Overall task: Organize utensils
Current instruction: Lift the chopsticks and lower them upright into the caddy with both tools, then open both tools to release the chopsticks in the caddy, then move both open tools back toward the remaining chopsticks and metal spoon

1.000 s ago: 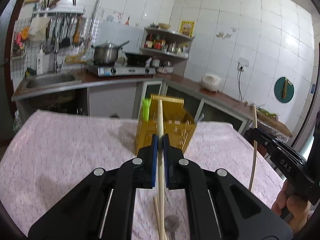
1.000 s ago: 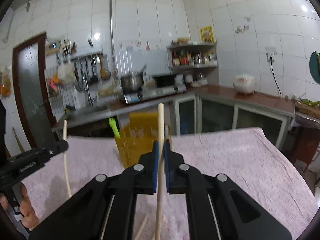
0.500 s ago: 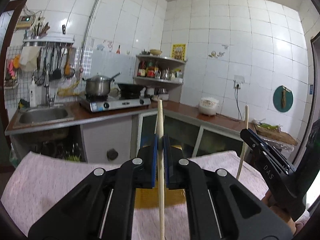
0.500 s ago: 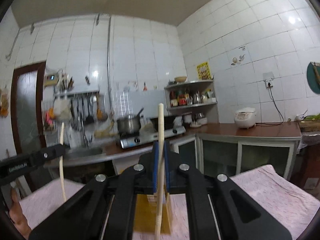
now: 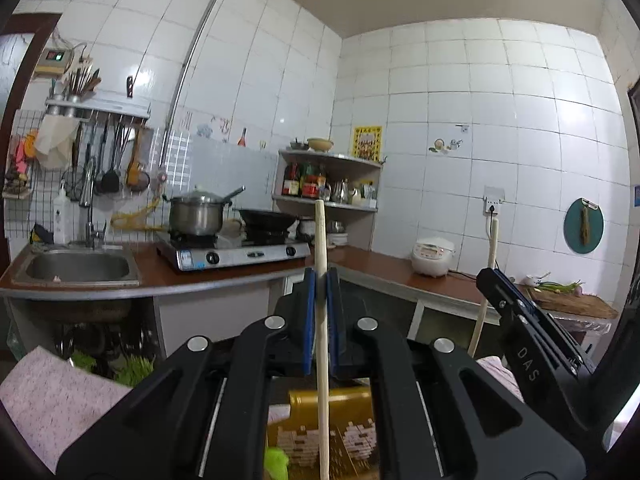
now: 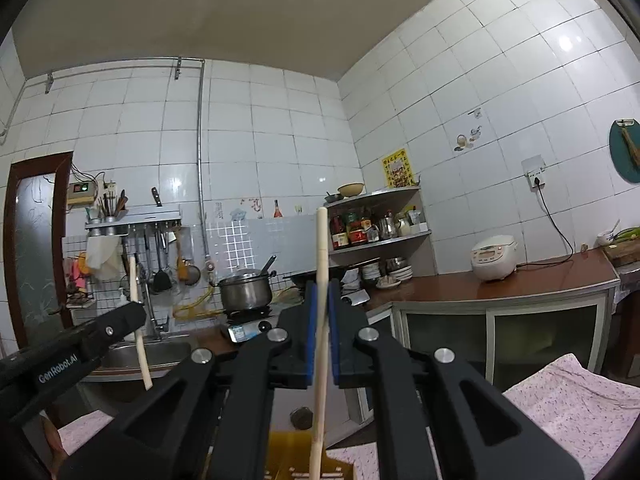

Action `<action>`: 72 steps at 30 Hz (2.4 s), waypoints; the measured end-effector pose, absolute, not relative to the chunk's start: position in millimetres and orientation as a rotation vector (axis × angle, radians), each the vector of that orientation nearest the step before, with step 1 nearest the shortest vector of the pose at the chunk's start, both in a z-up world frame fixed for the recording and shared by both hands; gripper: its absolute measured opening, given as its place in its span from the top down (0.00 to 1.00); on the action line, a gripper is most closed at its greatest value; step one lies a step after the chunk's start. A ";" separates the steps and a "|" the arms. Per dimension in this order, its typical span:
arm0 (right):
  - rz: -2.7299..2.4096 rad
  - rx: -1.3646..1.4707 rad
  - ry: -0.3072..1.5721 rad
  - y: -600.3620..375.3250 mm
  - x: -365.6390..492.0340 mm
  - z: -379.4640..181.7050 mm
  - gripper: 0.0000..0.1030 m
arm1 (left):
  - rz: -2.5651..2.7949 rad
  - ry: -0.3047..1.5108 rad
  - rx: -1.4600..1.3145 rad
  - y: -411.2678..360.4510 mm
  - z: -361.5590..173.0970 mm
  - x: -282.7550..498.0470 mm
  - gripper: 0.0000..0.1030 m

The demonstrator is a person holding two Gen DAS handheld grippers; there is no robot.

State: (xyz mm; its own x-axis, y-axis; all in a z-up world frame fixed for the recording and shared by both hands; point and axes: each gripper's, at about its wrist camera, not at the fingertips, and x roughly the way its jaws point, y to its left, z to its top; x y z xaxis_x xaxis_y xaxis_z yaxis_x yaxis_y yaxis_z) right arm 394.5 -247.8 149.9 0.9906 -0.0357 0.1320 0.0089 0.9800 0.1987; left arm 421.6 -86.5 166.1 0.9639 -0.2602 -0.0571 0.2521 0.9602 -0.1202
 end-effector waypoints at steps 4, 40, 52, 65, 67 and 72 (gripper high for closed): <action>-0.029 0.196 -0.135 -246.1 404.9 143.6 0.94 | -0.254 0.038 -0.120 -87.8 162.5 434.8 0.96; 0.009 0.045 0.316 -260.3 380.2 107.1 0.92 | -0.215 0.400 -0.169 -41.9 119.4 393.5 0.35; -0.038 0.060 0.555 -292.9 298.4 54.4 0.30 | -0.194 0.668 -0.208 -5.4 59.1 317.7 0.05; -0.132 0.110 0.865 -309.5 241.8 -13.8 0.22 | -0.214 0.978 -0.097 -22.2 -17.7 262.9 0.05; -0.129 0.126 0.897 -308.8 235.5 -20.4 0.22 | -0.224 1.000 -0.068 -29.1 -23.6 255.6 0.05; -0.119 0.086 0.924 -296.8 217.4 -30.4 0.22 | -0.220 1.028 -0.021 -37.0 -36.2 243.8 0.06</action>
